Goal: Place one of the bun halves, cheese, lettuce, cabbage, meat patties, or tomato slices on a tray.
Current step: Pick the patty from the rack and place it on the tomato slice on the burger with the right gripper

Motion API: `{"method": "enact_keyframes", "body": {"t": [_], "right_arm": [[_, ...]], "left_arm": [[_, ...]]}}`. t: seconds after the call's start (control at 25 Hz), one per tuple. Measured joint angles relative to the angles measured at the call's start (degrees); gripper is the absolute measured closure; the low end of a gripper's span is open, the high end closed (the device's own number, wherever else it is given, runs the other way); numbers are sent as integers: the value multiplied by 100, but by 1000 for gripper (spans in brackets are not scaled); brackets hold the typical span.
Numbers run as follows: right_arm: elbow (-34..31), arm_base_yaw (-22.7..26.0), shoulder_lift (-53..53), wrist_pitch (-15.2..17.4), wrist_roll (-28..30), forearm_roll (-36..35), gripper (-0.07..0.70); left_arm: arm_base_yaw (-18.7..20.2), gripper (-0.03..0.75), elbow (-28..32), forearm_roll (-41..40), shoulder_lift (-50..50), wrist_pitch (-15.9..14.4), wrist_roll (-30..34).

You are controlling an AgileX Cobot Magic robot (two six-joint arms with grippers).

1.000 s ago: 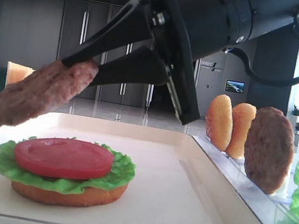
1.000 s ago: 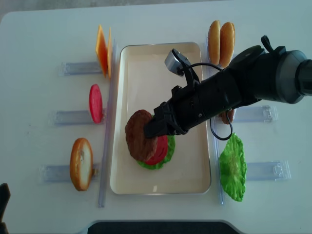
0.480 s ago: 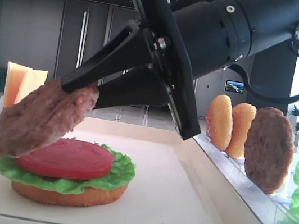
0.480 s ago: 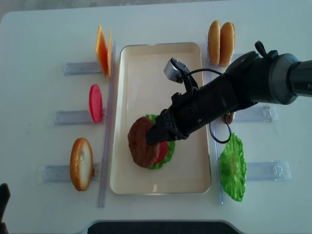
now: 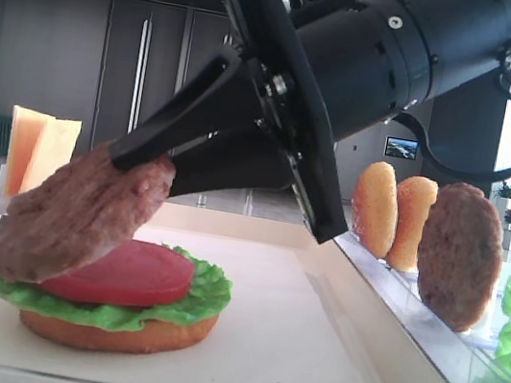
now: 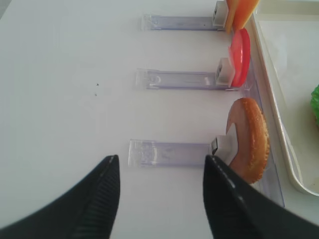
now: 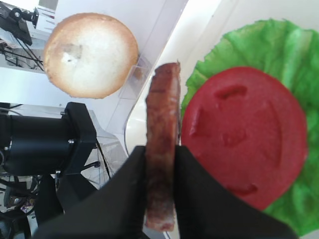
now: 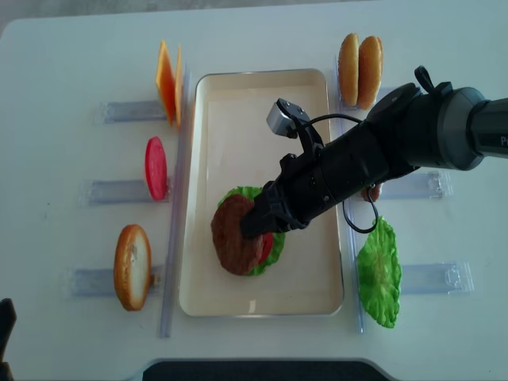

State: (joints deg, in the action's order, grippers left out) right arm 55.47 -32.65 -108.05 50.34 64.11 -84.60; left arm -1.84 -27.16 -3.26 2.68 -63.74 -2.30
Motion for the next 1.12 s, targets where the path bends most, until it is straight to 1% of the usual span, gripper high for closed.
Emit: {"method": "enact_keyframes", "body": {"t": [0.56, 0.64, 0.72, 0.84, 0.96, 1.04, 1.12], "right_arm": [[0, 0, 0, -92, 0, 95, 519], [0, 0, 0, -99, 0, 97, 510], [0, 0, 0, -114, 0, 109, 481], [0, 0, 0, -163, 0, 109, 384], [0, 0, 0, -218, 4, 109, 304], [0, 0, 31, -314, 19, 122, 282], [0, 0, 136, -517, 31, 167, 274]], "left_arm": [[0, 307, 0, 0, 0, 0, 0], [0, 307, 0, 0, 0, 0, 0], [0, 307, 0, 0, 0, 0, 0], [0, 307, 0, 0, 0, 0, 0], [0, 307, 0, 0, 0, 0, 0], [0, 307, 0, 0, 0, 0, 0], [0, 307, 0, 0, 0, 0, 0]]}}
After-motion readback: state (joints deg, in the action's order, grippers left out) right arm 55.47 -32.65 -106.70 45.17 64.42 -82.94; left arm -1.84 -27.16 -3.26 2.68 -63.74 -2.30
